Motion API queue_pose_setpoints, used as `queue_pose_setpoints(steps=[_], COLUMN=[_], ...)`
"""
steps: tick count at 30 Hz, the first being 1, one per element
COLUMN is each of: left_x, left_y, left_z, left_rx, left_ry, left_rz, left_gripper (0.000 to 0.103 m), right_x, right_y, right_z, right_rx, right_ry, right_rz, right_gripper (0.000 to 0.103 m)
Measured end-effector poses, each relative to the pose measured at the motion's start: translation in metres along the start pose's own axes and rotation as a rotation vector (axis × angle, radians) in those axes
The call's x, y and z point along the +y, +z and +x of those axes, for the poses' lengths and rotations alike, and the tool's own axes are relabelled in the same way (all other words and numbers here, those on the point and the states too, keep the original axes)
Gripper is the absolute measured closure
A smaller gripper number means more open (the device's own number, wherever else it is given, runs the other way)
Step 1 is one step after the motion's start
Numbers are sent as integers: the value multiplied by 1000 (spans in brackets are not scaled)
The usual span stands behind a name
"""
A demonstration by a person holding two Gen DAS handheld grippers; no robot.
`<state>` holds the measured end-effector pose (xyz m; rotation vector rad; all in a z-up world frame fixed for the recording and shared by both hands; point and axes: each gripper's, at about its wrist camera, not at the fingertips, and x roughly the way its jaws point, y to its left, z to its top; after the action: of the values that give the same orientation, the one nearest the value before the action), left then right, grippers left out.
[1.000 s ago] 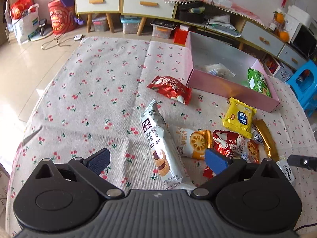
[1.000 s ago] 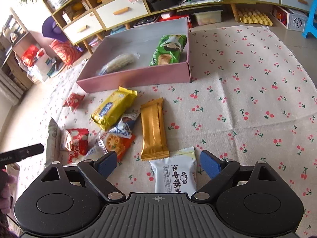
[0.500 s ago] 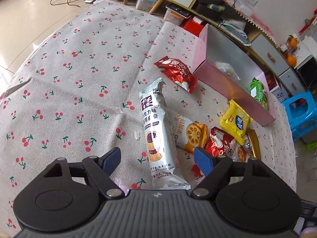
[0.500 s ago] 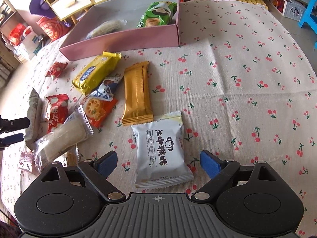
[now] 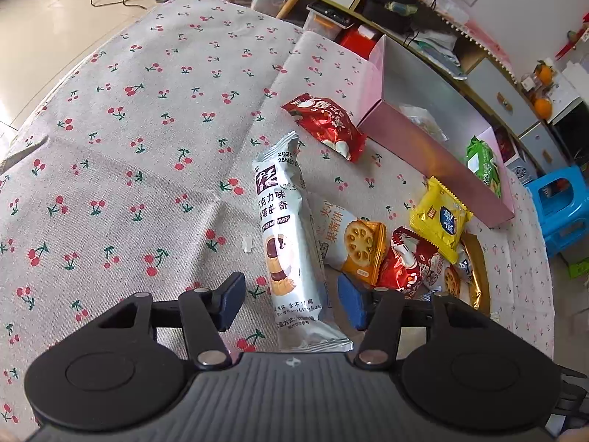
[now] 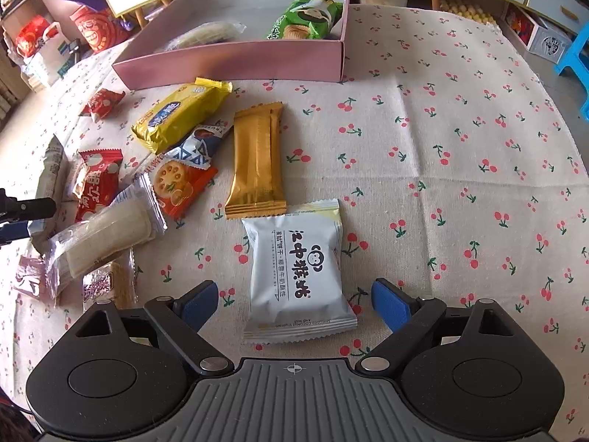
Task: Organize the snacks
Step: 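Grasp the white chocolate cookie packet with the left gripper while the right grasps the white square packet, then carry both white packets into the pink box and open both grippers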
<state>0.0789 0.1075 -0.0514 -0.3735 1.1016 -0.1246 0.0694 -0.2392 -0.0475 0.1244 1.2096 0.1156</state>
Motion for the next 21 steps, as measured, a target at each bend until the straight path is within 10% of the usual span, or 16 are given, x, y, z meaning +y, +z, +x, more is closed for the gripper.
queue_pose_setpoints(steps=[11, 21], left_x=[-5, -10], left_y=[1, 1], left_z=[1, -3], left_rx=[-9, -27], left_ry=[-5, 22], left_rz=[22, 57], left_gripper=[71, 75], right_x=[6, 12], right_y=[-2, -3], right_z=[-1, -4], right_rx=[-8, -31], right_ry=[-30, -59], right_rz=[-29, -83], right_gripper=[19, 50])
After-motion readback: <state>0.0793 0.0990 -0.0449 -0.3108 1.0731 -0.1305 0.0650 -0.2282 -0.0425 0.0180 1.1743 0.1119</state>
